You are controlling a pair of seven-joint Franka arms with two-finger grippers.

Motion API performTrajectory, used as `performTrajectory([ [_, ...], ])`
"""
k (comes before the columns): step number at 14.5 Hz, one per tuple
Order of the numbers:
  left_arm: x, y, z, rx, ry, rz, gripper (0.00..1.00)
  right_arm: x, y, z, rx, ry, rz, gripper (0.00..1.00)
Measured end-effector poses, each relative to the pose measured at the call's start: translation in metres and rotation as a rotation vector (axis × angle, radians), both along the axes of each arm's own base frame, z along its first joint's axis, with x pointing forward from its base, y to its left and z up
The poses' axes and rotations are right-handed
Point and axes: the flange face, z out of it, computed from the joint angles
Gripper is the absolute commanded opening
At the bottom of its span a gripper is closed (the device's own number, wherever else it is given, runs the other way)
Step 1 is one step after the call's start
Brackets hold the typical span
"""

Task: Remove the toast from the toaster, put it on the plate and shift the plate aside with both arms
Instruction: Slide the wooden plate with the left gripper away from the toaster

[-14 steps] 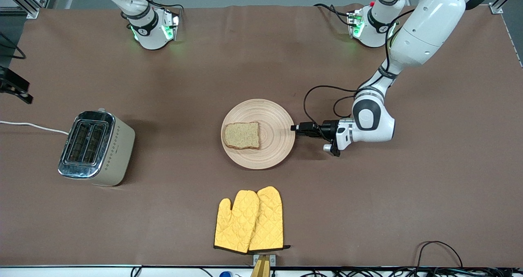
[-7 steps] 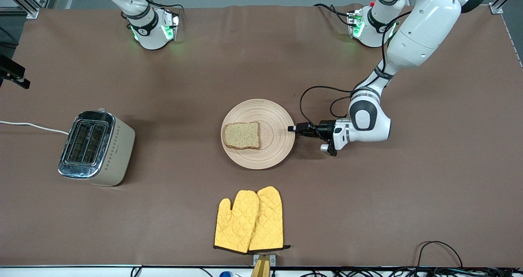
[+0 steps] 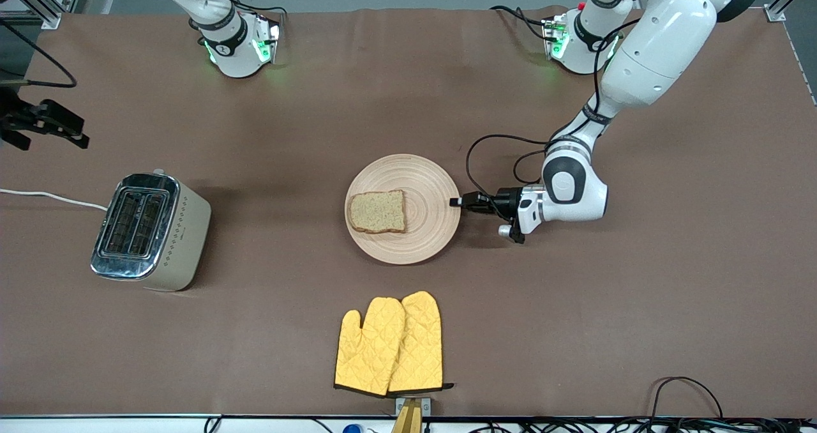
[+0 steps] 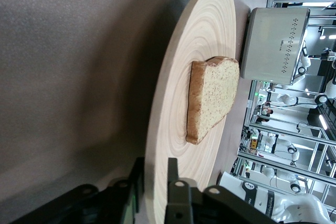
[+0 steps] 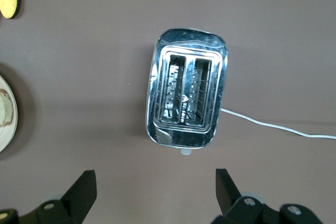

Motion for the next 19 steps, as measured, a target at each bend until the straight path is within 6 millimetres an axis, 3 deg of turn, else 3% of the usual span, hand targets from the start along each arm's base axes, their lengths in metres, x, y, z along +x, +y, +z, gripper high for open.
performTrajectory([
  [3, 0.000, 0.000, -0.002, 0.008, -0.001, 0.003, 0.02, -0.006, 0.004, 0.008, -0.001, -0.003, 0.007, 1.00],
  [6, 0.000, -0.001, -0.003, 0.018, -0.008, 0.004, 0.01, -0.021, 0.002, 0.034, 0.000, 0.021, 0.004, 1.00],
  [9, 0.005, -0.001, 0.001, 0.019, -0.020, 0.010, 0.01, -0.024, -0.001, 0.037, 0.001, 0.023, -0.002, 1.00],
  [13, 0.028, 0.010, 0.031, 0.012, -0.072, 0.044, 0.00, -0.024, -0.009, 0.033, 0.002, 0.033, -0.017, 1.00],
  [16, 0.049, 0.039, 0.069, 0.012, -0.122, 0.048, 0.00, -0.025, -0.013, 0.033, 0.003, 0.043, -0.024, 1.00],
  [19, 0.069, 0.110, 0.092, 0.024, -0.106, -0.033, 0.00, -0.026, -0.023, 0.032, 0.001, 0.044, -0.043, 1.00],
])
